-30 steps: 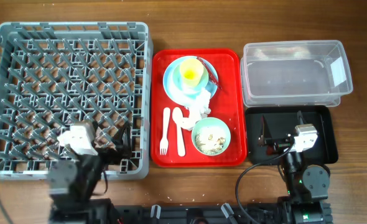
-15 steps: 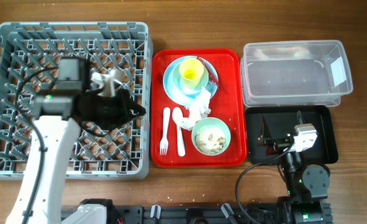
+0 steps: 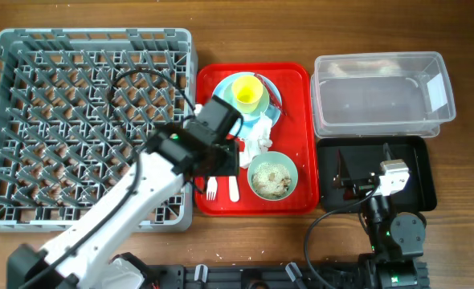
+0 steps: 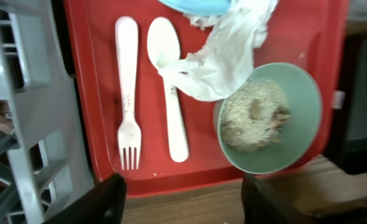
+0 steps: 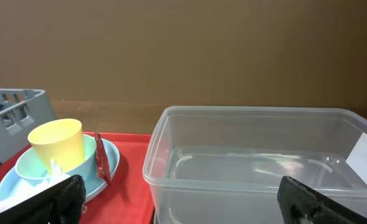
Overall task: Sort waste into correct bins and load items into the dishwasher rack
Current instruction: 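Reach the left gripper over the red tray toward the white fork, then grasp the white fork and place it upright in the rack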
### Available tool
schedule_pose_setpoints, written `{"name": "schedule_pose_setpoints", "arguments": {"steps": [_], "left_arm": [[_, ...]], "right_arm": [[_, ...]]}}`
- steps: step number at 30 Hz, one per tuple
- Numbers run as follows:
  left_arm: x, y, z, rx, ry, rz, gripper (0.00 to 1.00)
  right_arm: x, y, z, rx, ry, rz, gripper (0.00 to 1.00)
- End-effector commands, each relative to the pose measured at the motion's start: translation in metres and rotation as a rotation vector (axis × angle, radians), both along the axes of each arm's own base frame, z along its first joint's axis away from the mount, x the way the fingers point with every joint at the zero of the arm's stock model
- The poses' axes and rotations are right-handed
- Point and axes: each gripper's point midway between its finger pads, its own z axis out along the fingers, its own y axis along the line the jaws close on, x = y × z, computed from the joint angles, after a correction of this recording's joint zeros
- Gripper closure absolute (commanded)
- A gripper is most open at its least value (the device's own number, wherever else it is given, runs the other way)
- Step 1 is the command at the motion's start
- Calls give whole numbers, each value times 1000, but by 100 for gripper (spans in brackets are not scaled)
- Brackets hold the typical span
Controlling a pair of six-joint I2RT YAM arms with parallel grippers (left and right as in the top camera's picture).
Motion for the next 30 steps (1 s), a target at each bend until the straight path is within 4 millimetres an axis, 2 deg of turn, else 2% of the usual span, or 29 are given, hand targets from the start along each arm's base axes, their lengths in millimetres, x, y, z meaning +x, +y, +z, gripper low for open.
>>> {"name": "schedule_pose_setpoints", "arguments": {"steps": [1,5,9,12,17,20,23,25,28,30], "left_arm": [[7,1,-23,90,27,8,39],[6,2,-52,154,104,5,40],[12,7,-76,227,124,11,55],[14,5,-87,237,137,10,58],[26,-3,-105,214,96,14,57],[28,16,-115,304,56,30,58],[23,23,-121,327,63,30,58],[22,25,-128,326,58,31,64],[19,27,-145,307,37,34,66],[14,32,-154,309,40,34,75]], "right_arm": [[0,1,1,-16,-6,8,0],[0,1,1,-16,-6,8,0],[0,1,1,-17,-6,8,0],[0,1,1,-17,-6,8,0],[0,1,1,-17,-6,8,0],[0,1,1,-17,-6,8,0],[0,1,1,-17,-6,8,0],[0,1,1,-17,-6,8,0],[0,1,1,-17,-6,8,0],[0,1,1,-17,-6,8,0]]}}
